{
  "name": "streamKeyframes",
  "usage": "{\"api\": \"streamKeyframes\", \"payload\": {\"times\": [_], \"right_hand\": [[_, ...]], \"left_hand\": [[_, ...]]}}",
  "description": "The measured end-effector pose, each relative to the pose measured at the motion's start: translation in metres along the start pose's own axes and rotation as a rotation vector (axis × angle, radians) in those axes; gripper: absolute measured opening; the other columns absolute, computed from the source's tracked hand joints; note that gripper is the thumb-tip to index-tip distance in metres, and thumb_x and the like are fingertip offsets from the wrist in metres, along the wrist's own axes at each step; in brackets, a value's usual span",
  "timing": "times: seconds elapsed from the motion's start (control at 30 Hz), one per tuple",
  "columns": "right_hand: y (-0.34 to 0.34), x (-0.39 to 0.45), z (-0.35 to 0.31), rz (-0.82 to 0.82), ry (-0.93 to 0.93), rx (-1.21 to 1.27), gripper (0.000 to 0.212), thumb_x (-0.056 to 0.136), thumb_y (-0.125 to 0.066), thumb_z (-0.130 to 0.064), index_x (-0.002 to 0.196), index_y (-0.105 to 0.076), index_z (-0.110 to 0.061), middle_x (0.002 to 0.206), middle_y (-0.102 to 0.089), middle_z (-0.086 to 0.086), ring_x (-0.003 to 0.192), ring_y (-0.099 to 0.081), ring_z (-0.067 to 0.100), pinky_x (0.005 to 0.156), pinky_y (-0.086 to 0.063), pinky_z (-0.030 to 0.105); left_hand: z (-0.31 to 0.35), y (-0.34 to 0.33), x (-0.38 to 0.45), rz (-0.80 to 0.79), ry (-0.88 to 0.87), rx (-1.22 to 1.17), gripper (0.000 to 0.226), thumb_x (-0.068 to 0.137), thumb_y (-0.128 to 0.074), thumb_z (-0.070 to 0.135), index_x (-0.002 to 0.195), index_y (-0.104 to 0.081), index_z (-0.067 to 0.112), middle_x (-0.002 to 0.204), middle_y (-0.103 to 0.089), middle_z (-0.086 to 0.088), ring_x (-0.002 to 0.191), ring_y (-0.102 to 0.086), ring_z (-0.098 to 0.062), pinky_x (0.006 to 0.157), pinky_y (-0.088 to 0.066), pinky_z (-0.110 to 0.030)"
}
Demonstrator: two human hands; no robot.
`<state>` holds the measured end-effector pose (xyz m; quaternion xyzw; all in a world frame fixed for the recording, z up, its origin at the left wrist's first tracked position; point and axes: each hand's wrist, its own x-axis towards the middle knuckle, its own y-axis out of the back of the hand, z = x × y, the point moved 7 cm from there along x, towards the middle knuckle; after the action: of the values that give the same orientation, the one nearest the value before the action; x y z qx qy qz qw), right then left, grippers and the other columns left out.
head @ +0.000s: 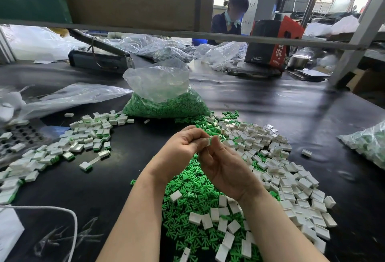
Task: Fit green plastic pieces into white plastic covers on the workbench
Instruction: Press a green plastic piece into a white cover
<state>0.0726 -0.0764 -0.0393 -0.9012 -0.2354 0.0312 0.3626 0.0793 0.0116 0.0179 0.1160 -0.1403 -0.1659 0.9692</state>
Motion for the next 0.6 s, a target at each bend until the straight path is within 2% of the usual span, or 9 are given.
{"api": "streamKeyframes", "payload": {"times": [0.13,0.3,0.47,0.6], "right_hand": [[-0.0034,-0.0011,0.0013,0.021,-0.037,0.019,0.037,0.089,-0.056,-0.043,0.098,-0.063,-0.008,0.07,-0.052,0.002,0.062,-0.048,0.009,0.059,-0.043,0.017],[-0.006,-0.0037,-0.0002,0.042,-0.077,0.034,0.04,0.095,-0.045,-0.045,0.098,-0.057,-0.006,0.072,-0.056,0.003,0.062,-0.051,0.011,0.06,-0.044,0.019],[-0.0071,-0.0029,-0.0042,0.053,-0.054,-0.059,0.031,0.087,-0.057,-0.041,0.087,-0.068,-0.011,0.067,-0.054,0.003,0.06,-0.05,0.011,0.056,-0.04,0.018],[-0.0042,-0.002,-0.0078,0.048,-0.028,-0.137,0.025,0.084,-0.063,-0.039,0.086,-0.069,-0.015,0.069,-0.057,0.003,0.061,-0.054,0.009,0.058,-0.042,0.016]], "left_hand": [[-0.0004,0.001,-0.0003,-0.005,-0.004,-0.012,0.021,0.095,-0.057,0.005,0.08,-0.067,0.015,0.085,-0.054,0.004,0.08,-0.057,-0.004,0.08,-0.045,-0.018],[-0.0033,0.0019,-0.0012,-0.007,0.0,-0.038,0.015,0.094,-0.059,0.005,0.083,-0.068,0.009,0.087,-0.063,-0.009,0.078,-0.063,-0.012,0.082,-0.05,-0.021],[-0.0055,0.0005,-0.0032,-0.042,0.038,-0.063,0.014,0.095,-0.057,0.007,0.087,-0.068,0.009,0.064,-0.066,0.001,0.071,-0.065,-0.01,0.08,-0.052,-0.023],[-0.0028,-0.0007,-0.004,-0.012,0.033,-0.07,0.014,0.093,-0.057,0.009,0.089,-0.067,0.001,0.065,-0.064,-0.007,0.069,-0.062,-0.016,0.086,-0.051,-0.043]]}}
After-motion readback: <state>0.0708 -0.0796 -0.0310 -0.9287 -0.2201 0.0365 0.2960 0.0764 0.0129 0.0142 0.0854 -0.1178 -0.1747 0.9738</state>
